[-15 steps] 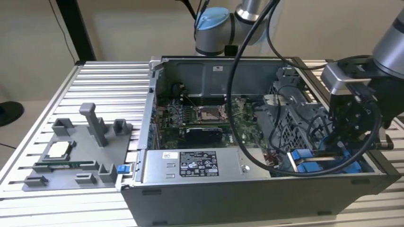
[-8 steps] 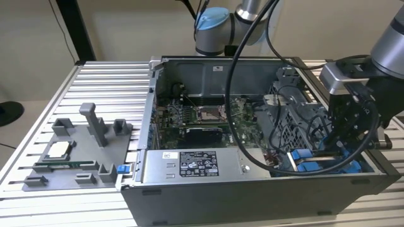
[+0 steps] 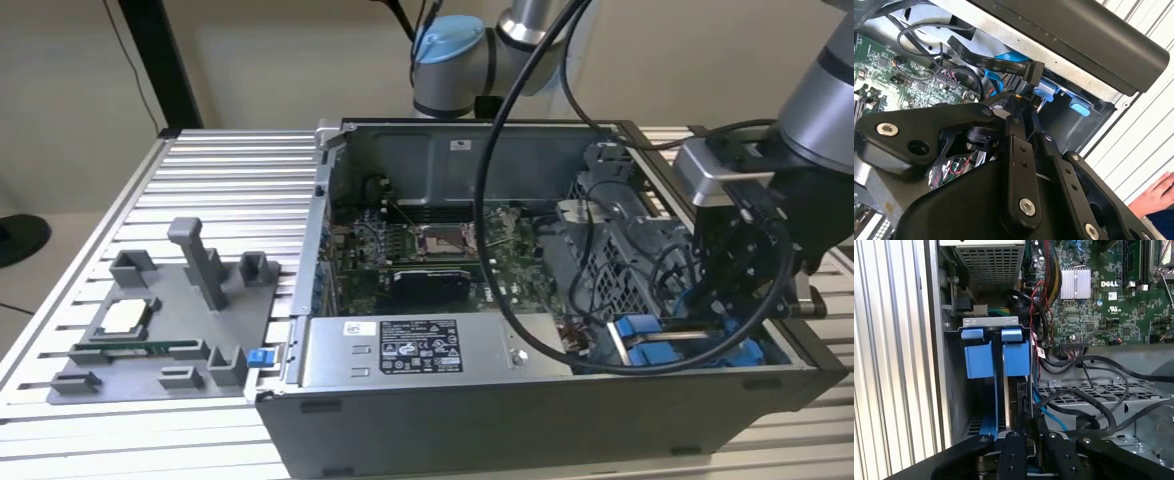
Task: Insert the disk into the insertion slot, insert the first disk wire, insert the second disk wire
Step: 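Insert the first disk wire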
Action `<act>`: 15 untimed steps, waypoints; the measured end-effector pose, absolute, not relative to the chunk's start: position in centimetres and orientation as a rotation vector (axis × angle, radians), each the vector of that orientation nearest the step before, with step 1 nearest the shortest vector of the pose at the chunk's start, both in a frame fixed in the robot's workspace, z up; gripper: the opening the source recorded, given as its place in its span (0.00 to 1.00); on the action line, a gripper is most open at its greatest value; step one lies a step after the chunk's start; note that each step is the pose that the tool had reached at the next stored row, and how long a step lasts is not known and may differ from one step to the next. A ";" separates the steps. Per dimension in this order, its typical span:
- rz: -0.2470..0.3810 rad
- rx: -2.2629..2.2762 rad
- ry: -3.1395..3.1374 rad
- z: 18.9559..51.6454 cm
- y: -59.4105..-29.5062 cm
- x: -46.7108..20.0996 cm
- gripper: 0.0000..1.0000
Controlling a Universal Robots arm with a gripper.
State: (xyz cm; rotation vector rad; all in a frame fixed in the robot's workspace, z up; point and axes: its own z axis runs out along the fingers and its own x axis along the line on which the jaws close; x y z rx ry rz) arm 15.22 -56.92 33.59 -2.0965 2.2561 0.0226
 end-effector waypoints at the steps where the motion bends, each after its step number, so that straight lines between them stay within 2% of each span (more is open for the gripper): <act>1: 0.020 -2.096 2.255 33.4 -56.9 15.2 0.00; 5: 0.019 -2.095 2.253 32.9 -56.9 15.2 0.00; 6: 0.020 -2.094 2.253 32.9 -56.9 15.2 1.00; 15: 0.019 -2.093 2.252 33.7 -56.9 15.0 1.00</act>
